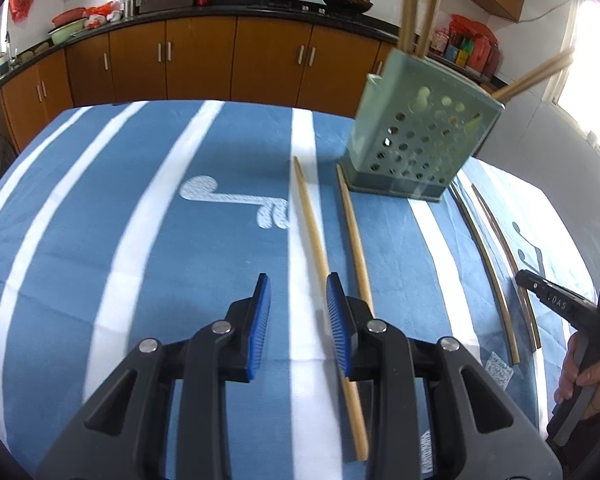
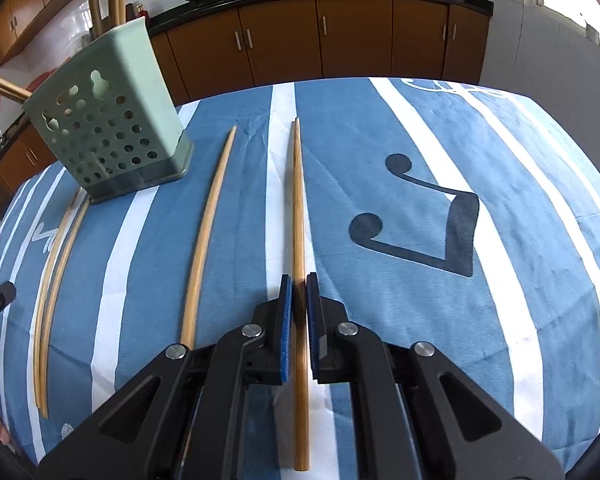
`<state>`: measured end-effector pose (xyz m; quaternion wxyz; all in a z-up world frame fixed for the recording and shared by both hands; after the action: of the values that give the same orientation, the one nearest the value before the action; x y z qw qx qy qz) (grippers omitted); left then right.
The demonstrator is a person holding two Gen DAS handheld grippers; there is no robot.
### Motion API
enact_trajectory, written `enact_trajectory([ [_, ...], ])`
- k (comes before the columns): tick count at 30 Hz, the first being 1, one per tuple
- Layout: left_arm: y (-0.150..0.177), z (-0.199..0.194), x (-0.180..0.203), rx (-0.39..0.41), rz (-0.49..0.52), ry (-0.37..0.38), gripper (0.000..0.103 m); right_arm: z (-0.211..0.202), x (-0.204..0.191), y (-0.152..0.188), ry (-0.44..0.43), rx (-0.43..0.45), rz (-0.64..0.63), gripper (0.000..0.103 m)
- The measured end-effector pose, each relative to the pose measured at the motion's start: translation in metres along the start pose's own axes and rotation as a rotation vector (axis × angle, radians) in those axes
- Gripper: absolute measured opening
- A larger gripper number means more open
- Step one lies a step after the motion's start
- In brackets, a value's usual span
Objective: Organize utensils
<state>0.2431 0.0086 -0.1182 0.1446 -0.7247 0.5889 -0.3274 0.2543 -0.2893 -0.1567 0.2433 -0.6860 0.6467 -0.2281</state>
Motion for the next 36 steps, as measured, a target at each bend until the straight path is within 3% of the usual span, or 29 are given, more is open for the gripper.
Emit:
enact_trajectory([
  [7,0.011,0.019,0.017,-0.047,0.031,-0.009,0.024,0.0,-0.002,-0.001,0.008,0.006,-0.021,0.008],
  [12,0.018,0.03,0.021,-0.061,0.056,-0.047,0.01,-0.002,-0.003,0.001,0.006,0.009,-0.026,0.008],
  [18,0.01,0.033,0.01,-0.033,0.055,-0.09,0.008,-0.001,-0.004,0.0,0.001,0.012,-0.026,0.008],
  [25,-0.018,0.038,-0.033,-0.008,-0.014,-0.163,0.008,0.002,-0.011,-0.006,-0.022,0.025,-0.037,0.008],
  [36,-0.024,0.041,-0.039,0.015,0.01,-0.136,0.01,0.004,-0.014,-0.008,0.022,0.053,-0.079,0.008],
])
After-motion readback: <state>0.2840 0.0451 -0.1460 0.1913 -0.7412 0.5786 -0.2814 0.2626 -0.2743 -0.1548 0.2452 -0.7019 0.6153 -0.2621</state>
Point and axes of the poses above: each gripper's, at about its wrist camera, not at the fingertips, and z roughly the way its jaws point, x to its right, y to its underside, the point moved 7 cm from there along z, roughly the way its jaws point, and after that the axes turned 12 degrees about -z, right-handed, at the moved point
